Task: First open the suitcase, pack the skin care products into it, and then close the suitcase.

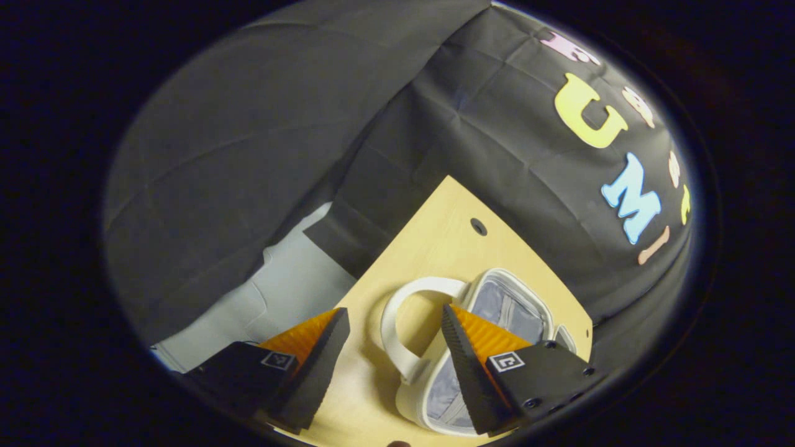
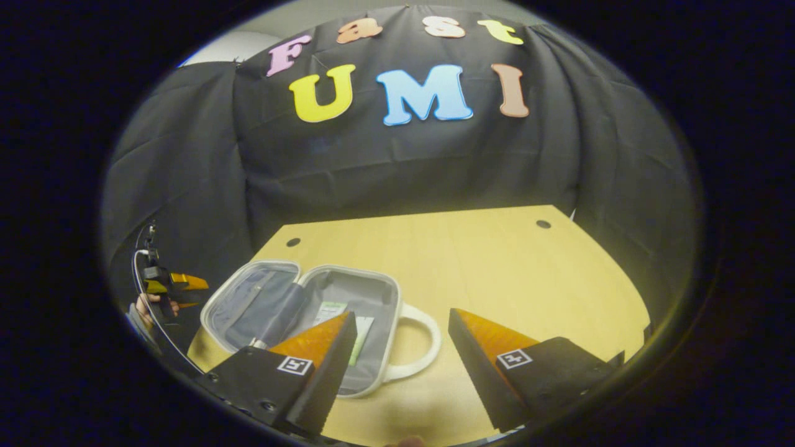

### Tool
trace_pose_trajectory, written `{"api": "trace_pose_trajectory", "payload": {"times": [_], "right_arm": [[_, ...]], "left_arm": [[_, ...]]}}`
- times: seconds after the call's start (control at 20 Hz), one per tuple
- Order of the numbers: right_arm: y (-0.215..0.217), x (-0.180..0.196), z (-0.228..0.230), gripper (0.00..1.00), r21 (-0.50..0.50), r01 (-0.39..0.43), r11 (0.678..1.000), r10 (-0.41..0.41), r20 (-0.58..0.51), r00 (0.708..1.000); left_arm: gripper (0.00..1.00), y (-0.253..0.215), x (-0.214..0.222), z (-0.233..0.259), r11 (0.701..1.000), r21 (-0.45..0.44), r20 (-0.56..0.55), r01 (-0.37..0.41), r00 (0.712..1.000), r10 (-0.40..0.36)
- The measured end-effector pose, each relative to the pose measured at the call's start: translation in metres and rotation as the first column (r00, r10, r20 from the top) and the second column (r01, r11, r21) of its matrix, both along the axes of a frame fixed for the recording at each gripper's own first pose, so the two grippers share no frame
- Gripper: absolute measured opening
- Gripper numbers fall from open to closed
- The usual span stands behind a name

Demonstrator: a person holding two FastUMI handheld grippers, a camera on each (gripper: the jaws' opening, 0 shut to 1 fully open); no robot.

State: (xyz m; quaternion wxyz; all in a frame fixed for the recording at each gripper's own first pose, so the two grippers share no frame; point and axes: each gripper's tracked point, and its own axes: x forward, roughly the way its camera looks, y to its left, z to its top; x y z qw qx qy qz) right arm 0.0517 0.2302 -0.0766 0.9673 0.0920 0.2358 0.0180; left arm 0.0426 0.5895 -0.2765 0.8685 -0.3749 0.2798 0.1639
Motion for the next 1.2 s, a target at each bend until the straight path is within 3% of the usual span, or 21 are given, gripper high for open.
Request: {"api": "trace_pose_trajectory", "payload": {"times": [0.05, 0.1, 0.15, 0.25, 0.4, 0.5, 0.6, 0.7, 0.8, 0.95, 1.2], "right_arm": [[-0.004, 0.000, 0.005, 0.92, -0.004, 0.019, 1.000, -0.019, 0.012, 1.000], [-0.006, 0.001, 0.007, 0.92, -0.005, 0.034, 0.999, -0.034, 0.016, 0.999], [-0.008, 0.001, 0.008, 0.92, -0.004, 0.043, 0.999, -0.043, 0.013, 0.999], [-0.012, 0.000, 0.009, 0.92, 0.016, 0.057, 0.998, -0.057, 0.003, 0.998], [-0.024, 0.000, 0.014, 0.91, 0.036, 0.089, 0.995, -0.089, 0.005, 0.996], [-0.035, 0.000, 0.017, 0.92, 0.033, 0.106, 0.994, -0.107, 0.010, 0.994], [-0.046, -0.001, 0.020, 0.92, 0.027, 0.115, 0.993, -0.116, 0.017, 0.993], [-0.056, 0.000, 0.023, 0.91, 0.028, 0.117, 0.993, -0.117, 0.034, 0.992], [-0.066, 0.001, 0.027, 0.91, 0.026, 0.106, 0.994, -0.107, 0.053, 0.993], [-0.077, 0.003, 0.030, 0.92, 0.024, 0.060, 0.998, -0.062, 0.073, 0.995], [-0.102, 0.005, 0.037, 0.92, -0.008, -0.005, 1.000, 0.006, 0.129, 0.992]], "left_arm": [[0.97, -0.003, 0.006, -0.010, 1.000, -0.029, -0.009, 0.008, 1.000, -0.009], [0.90, -0.006, 0.012, -0.017, 0.998, -0.060, -0.005, 0.019, 1.000, -0.019], [0.97, -0.008, 0.019, -0.020, 0.995, -0.096, 0.008, 0.024, 1.000, -0.024], [0.92, -0.015, 0.029, -0.026, 0.983, -0.181, 0.040, 0.032, 0.999, -0.025], [0.57, -0.012, 0.024, -0.048, 0.976, -0.215, -0.001, -0.016, 1.000, 0.016], [0.18, -0.010, 0.027, -0.033, 0.964, -0.265, 0.055, -0.021, 0.998, 0.037], [0.12, -0.011, 0.017, -0.019, 0.968, -0.249, 0.074, -0.019, 0.997, 0.038], [0.12, -0.021, 0.012, 0.000, 0.986, -0.166, 0.067, -0.002, 0.998, 0.013], [0.12, -0.027, 0.010, 0.037, 0.997, -0.078, 0.077, 0.009, 0.997, -0.003], [0.11, -0.046, 0.005, 0.112, 1.000, -0.017, 0.145, 0.012, 0.989, -0.009], [0.11, -0.133, 0.005, 0.221, 0.990, 0.114, 0.218, 0.088, 0.969, -0.112]]}}
